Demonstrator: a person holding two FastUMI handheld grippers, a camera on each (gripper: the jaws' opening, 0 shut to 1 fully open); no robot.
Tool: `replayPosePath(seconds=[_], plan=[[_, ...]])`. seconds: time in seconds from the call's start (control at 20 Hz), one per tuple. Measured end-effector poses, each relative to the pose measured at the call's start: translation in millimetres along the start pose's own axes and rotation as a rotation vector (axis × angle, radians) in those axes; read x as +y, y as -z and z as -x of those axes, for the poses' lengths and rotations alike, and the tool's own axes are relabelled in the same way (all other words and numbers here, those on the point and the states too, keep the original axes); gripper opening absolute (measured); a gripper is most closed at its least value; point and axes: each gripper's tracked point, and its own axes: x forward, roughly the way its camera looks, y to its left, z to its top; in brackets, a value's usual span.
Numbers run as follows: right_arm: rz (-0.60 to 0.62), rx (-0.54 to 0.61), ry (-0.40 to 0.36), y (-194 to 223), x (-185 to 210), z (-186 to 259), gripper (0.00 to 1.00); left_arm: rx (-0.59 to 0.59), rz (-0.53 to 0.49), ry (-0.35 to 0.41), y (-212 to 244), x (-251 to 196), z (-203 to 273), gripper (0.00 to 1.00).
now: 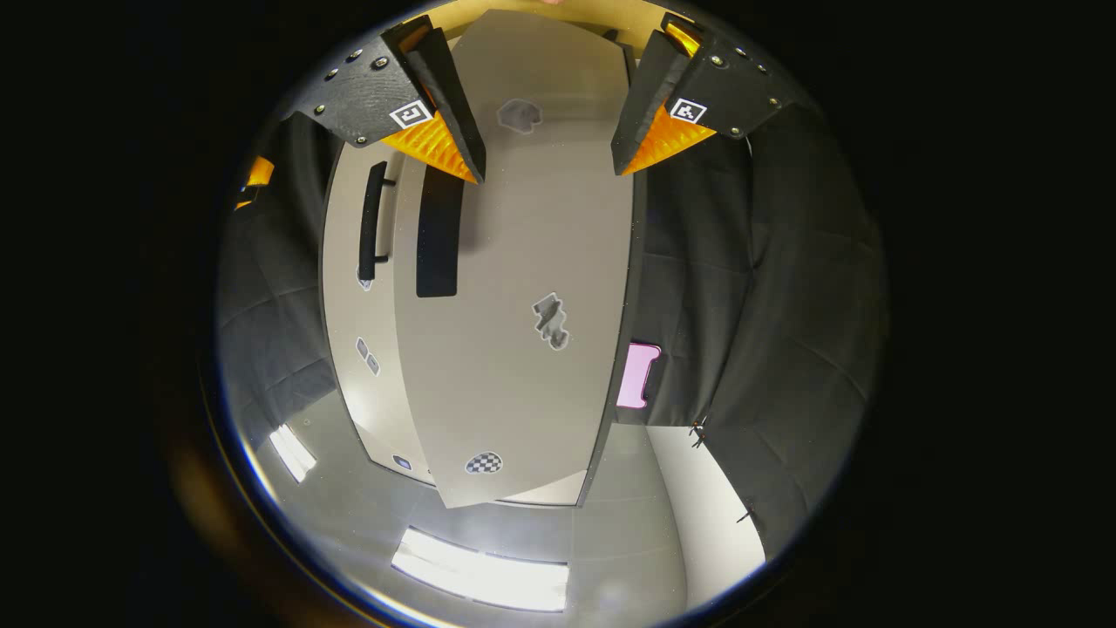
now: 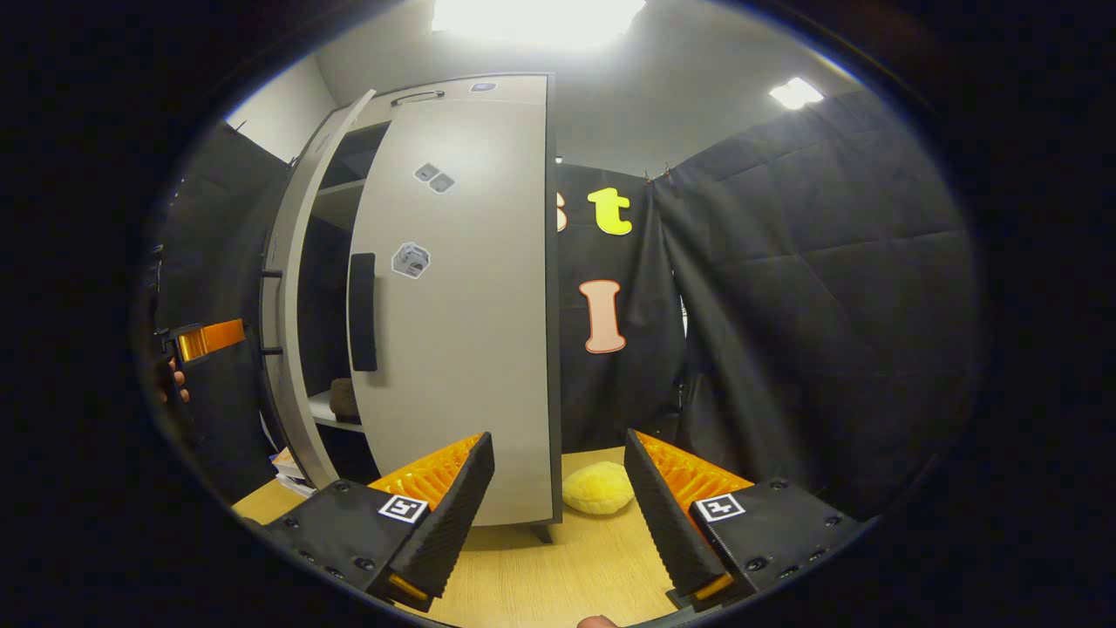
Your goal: Grab one shoe with the right hand and put it into the shoe cabinet, grab the other shoe with the left hand and put it into the shoe cabinet; then close the right door with the right hand and the left door with the left hand.
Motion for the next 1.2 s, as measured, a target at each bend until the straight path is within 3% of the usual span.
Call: replayPosePath(seconds=[0.1, 0.15, 0.2, 0.75, 0.8, 1.2], plan=[[0.002, -0.016, -0.019, -5, 3, 1, 0.92, 0.002, -0.025, -0.004, -1, 9, 17, 0.79], [0.002, -0.024, -0.028, -9, 6, 2, 0.95, 0.006, -0.036, -0.009, -1, 13, 24, 0.79], [0.002, -0.031, -0.034, -14, 16, 8, 0.95, 0.008, -0.042, -0.012, 0, 18, 30, 0.85], [0.018, -0.072, -0.082, -19, 30, 40, 0.95, 0.079, -0.122, -0.048, 17, 64, 99, 0.85], [0.018, -0.073, -0.089, -17, 31, 41, 0.93, 0.087, -0.124, -0.053, 22, 66, 103, 0.79], [0.042, -0.097, -0.137, -13, 37, 53, 0.92, 0.137, -0.115, -0.104, 51, 82, 136, 0.79]])
